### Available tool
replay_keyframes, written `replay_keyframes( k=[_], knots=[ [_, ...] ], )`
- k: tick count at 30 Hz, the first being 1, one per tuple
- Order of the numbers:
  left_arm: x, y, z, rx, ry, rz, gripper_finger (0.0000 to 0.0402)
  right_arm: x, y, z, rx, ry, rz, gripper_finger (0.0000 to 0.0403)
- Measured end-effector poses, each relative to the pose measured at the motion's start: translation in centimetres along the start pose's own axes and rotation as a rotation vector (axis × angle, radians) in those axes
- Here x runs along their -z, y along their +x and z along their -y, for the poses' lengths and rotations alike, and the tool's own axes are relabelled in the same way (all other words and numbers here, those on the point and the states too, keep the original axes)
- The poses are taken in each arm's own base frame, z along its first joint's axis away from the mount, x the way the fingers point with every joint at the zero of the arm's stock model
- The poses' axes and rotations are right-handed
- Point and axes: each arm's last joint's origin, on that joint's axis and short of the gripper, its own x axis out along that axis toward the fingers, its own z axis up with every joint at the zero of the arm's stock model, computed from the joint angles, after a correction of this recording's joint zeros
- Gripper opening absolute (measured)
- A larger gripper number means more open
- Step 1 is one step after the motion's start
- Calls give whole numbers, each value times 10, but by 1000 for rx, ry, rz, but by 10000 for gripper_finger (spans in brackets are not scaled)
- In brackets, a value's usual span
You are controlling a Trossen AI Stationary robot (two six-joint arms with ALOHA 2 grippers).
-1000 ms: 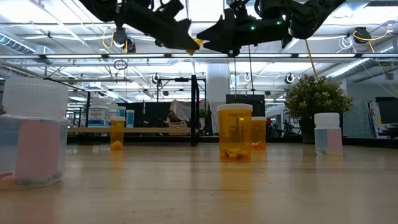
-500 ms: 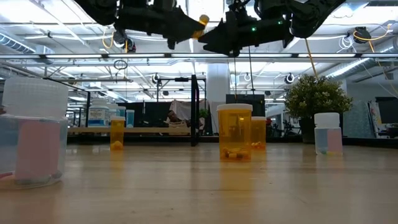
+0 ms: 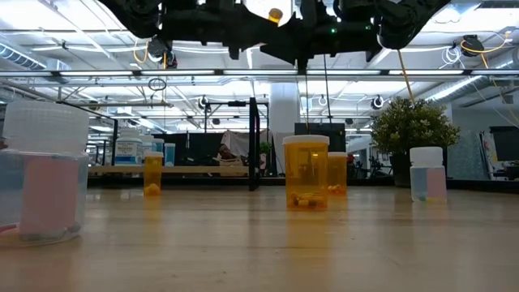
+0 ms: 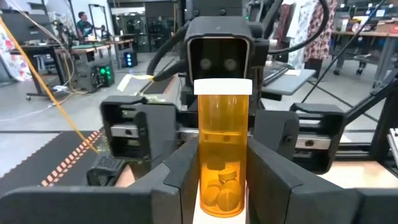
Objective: Pick and place medicine bottles onto shelf by color
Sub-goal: Put the bottom small orange pill bottle on the shelf
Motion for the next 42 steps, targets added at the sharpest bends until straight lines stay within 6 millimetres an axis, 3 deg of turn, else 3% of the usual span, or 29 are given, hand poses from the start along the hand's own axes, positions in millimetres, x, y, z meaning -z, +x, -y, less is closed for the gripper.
replay_keyframes(
  k=[7, 12, 21, 31, 42],
  knots=[
    [1, 0, 0, -3, 21, -10, 120, 0, 0, 0, -5, -1, 0, 122],
    [1, -1, -1, 3, 23, -12, 120, 0, 0, 0, -5, -3, -1, 94],
    [3, -1, -1, 10, 39, -27, 120, 2, 0, 0, -5, 0, -19, 117],
    [5, -1, -1, 13, 49, -48, 122, 3, 0, 0, -4, -13, -35, 96],
    [2, -5, 1, -1, 44, -74, 198, 5, 0, 0, 4, -18, -47, 100]
  ],
)
